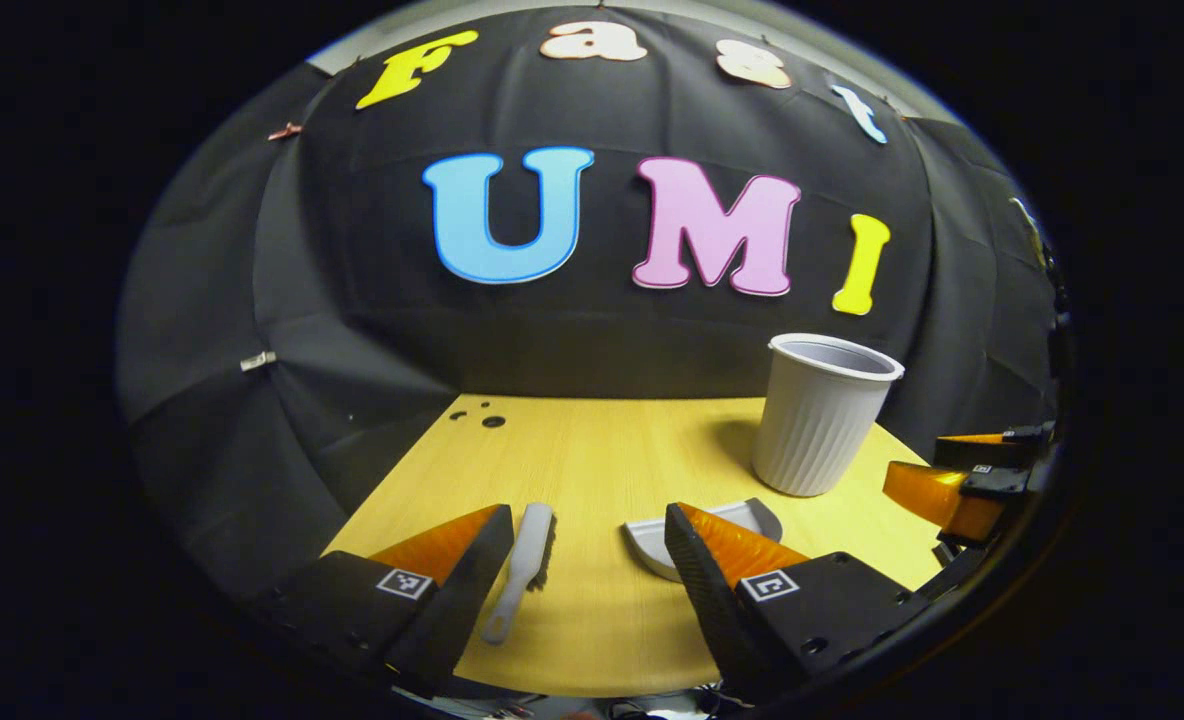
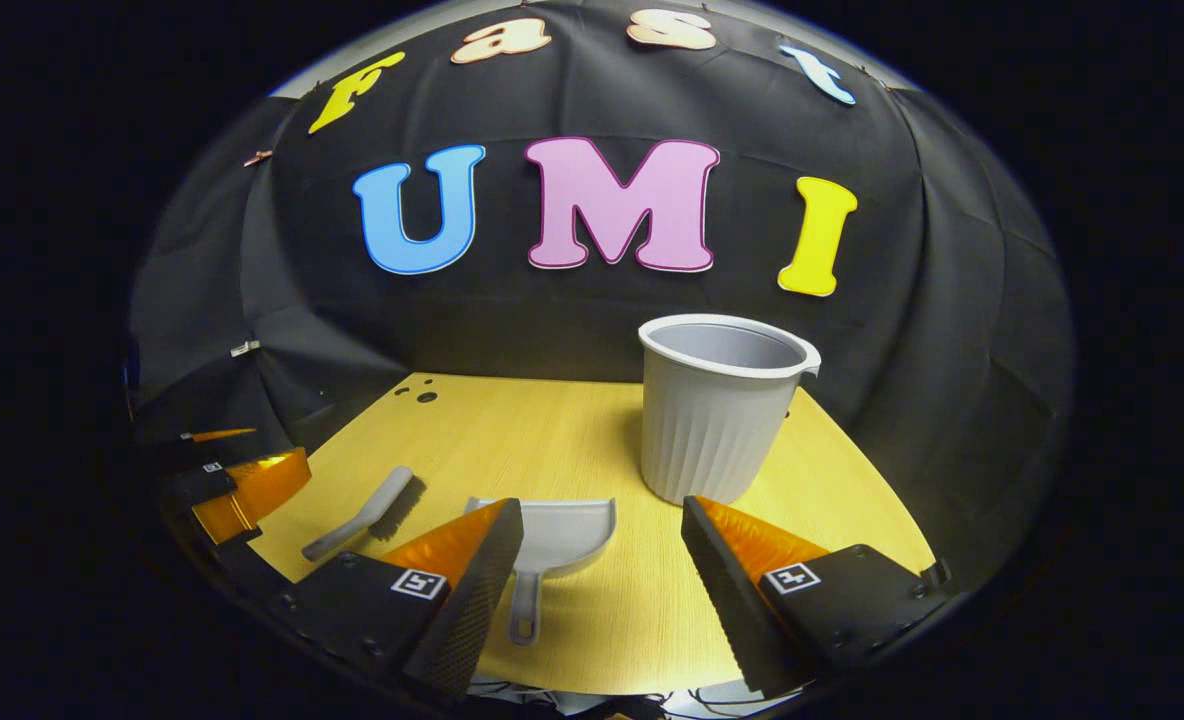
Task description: Pick up the small broom and dustpan from the desktop, sweep the trash into the dustpan with the broom, and then empty the trash into the garbage bin.
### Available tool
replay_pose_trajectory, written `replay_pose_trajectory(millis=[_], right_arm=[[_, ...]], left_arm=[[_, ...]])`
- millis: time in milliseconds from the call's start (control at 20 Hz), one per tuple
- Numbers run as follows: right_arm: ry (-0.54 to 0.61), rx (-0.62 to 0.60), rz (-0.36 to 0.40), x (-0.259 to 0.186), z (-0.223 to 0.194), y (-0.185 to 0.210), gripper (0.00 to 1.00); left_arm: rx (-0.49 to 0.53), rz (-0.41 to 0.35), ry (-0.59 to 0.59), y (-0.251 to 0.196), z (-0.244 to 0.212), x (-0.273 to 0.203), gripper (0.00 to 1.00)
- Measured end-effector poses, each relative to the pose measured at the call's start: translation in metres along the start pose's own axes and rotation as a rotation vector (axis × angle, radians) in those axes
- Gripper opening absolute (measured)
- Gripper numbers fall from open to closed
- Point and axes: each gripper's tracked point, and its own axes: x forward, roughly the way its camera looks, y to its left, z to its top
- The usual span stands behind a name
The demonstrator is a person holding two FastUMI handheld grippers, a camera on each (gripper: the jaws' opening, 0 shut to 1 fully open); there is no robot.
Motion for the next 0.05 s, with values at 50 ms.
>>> replay_pose_trajectory(millis=[50], right_arm=[[-0.005, -0.002, -0.004, -0.0023, -0.0001, 0.0006, 0.99]], left_arm=[[0.013, -0.019, -0.016, -0.0064, 0.0033, -0.0016, 0.96]])
